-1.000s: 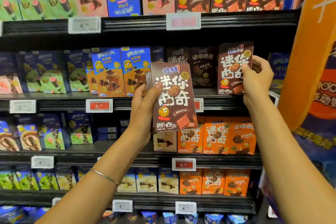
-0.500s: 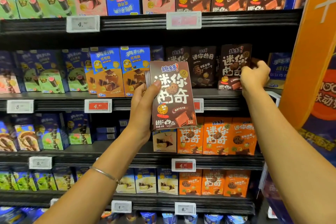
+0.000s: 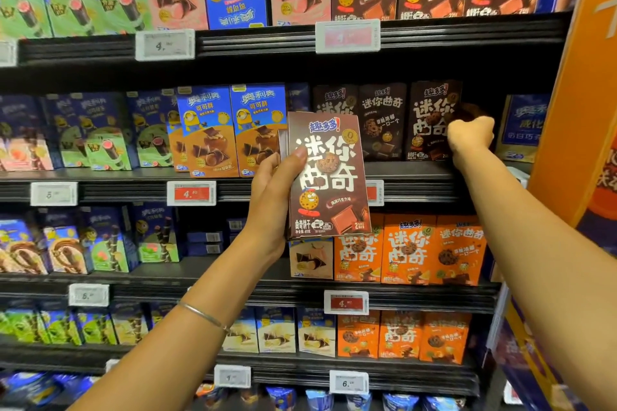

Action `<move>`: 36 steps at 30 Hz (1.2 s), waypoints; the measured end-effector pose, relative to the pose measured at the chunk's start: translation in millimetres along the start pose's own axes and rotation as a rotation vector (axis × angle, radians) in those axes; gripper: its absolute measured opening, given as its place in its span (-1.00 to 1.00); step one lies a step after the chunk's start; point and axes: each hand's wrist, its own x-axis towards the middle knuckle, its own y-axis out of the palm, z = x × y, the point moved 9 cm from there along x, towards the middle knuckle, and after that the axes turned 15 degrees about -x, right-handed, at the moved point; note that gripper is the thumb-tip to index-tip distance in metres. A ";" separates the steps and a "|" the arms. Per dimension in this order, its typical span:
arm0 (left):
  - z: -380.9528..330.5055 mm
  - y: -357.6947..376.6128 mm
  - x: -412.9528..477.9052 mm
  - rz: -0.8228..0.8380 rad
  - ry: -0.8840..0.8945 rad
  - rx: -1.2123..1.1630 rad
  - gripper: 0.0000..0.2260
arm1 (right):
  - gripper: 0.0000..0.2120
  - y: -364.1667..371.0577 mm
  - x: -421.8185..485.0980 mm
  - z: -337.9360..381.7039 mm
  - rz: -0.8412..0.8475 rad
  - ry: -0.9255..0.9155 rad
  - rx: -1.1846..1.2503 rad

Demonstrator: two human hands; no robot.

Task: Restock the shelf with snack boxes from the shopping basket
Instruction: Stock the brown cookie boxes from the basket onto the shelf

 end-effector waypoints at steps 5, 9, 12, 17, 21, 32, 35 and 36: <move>-1.3 -5.4 -1.4 -0.006 -0.013 0.010 -0.27 | -0.56 3.5 4.2 -1.8 -0.006 0.035 -0.010; -2.6 -7.9 -2.5 -0.009 -0.016 0.017 -0.26 | -0.57 5.2 4.7 -0.2 -0.008 0.037 -0.035; -2.8 -10.0 -3.2 -0.015 -0.017 0.024 -0.34 | -0.60 4.5 4.2 -0.2 -0.018 0.038 -0.036; -1.3 -12.9 -4.9 -0.028 -0.031 0.018 -0.38 | -0.59 -10.1 -10.5 6.2 -0.080 0.008 -0.053; 0.5 -16.6 -5.8 -0.042 -0.035 0.008 -0.38 | -0.67 -31.7 -47.4 32.4 -0.140 -0.174 0.097; 0.9 -11.6 -11.8 -0.015 0.031 0.013 -0.38 | -0.68 2.4 -233.2 69.5 0.734 -0.425 0.146; -1.8 -11.8 -15.8 -0.008 0.073 0.013 -0.30 | -0.70 8.3 -250.9 66.8 0.817 -0.443 0.074; -2.7 -13.4 -16.7 -0.014 0.083 0.018 -0.29 | -0.71 8.8 -252.7 66.1 0.830 -0.443 0.073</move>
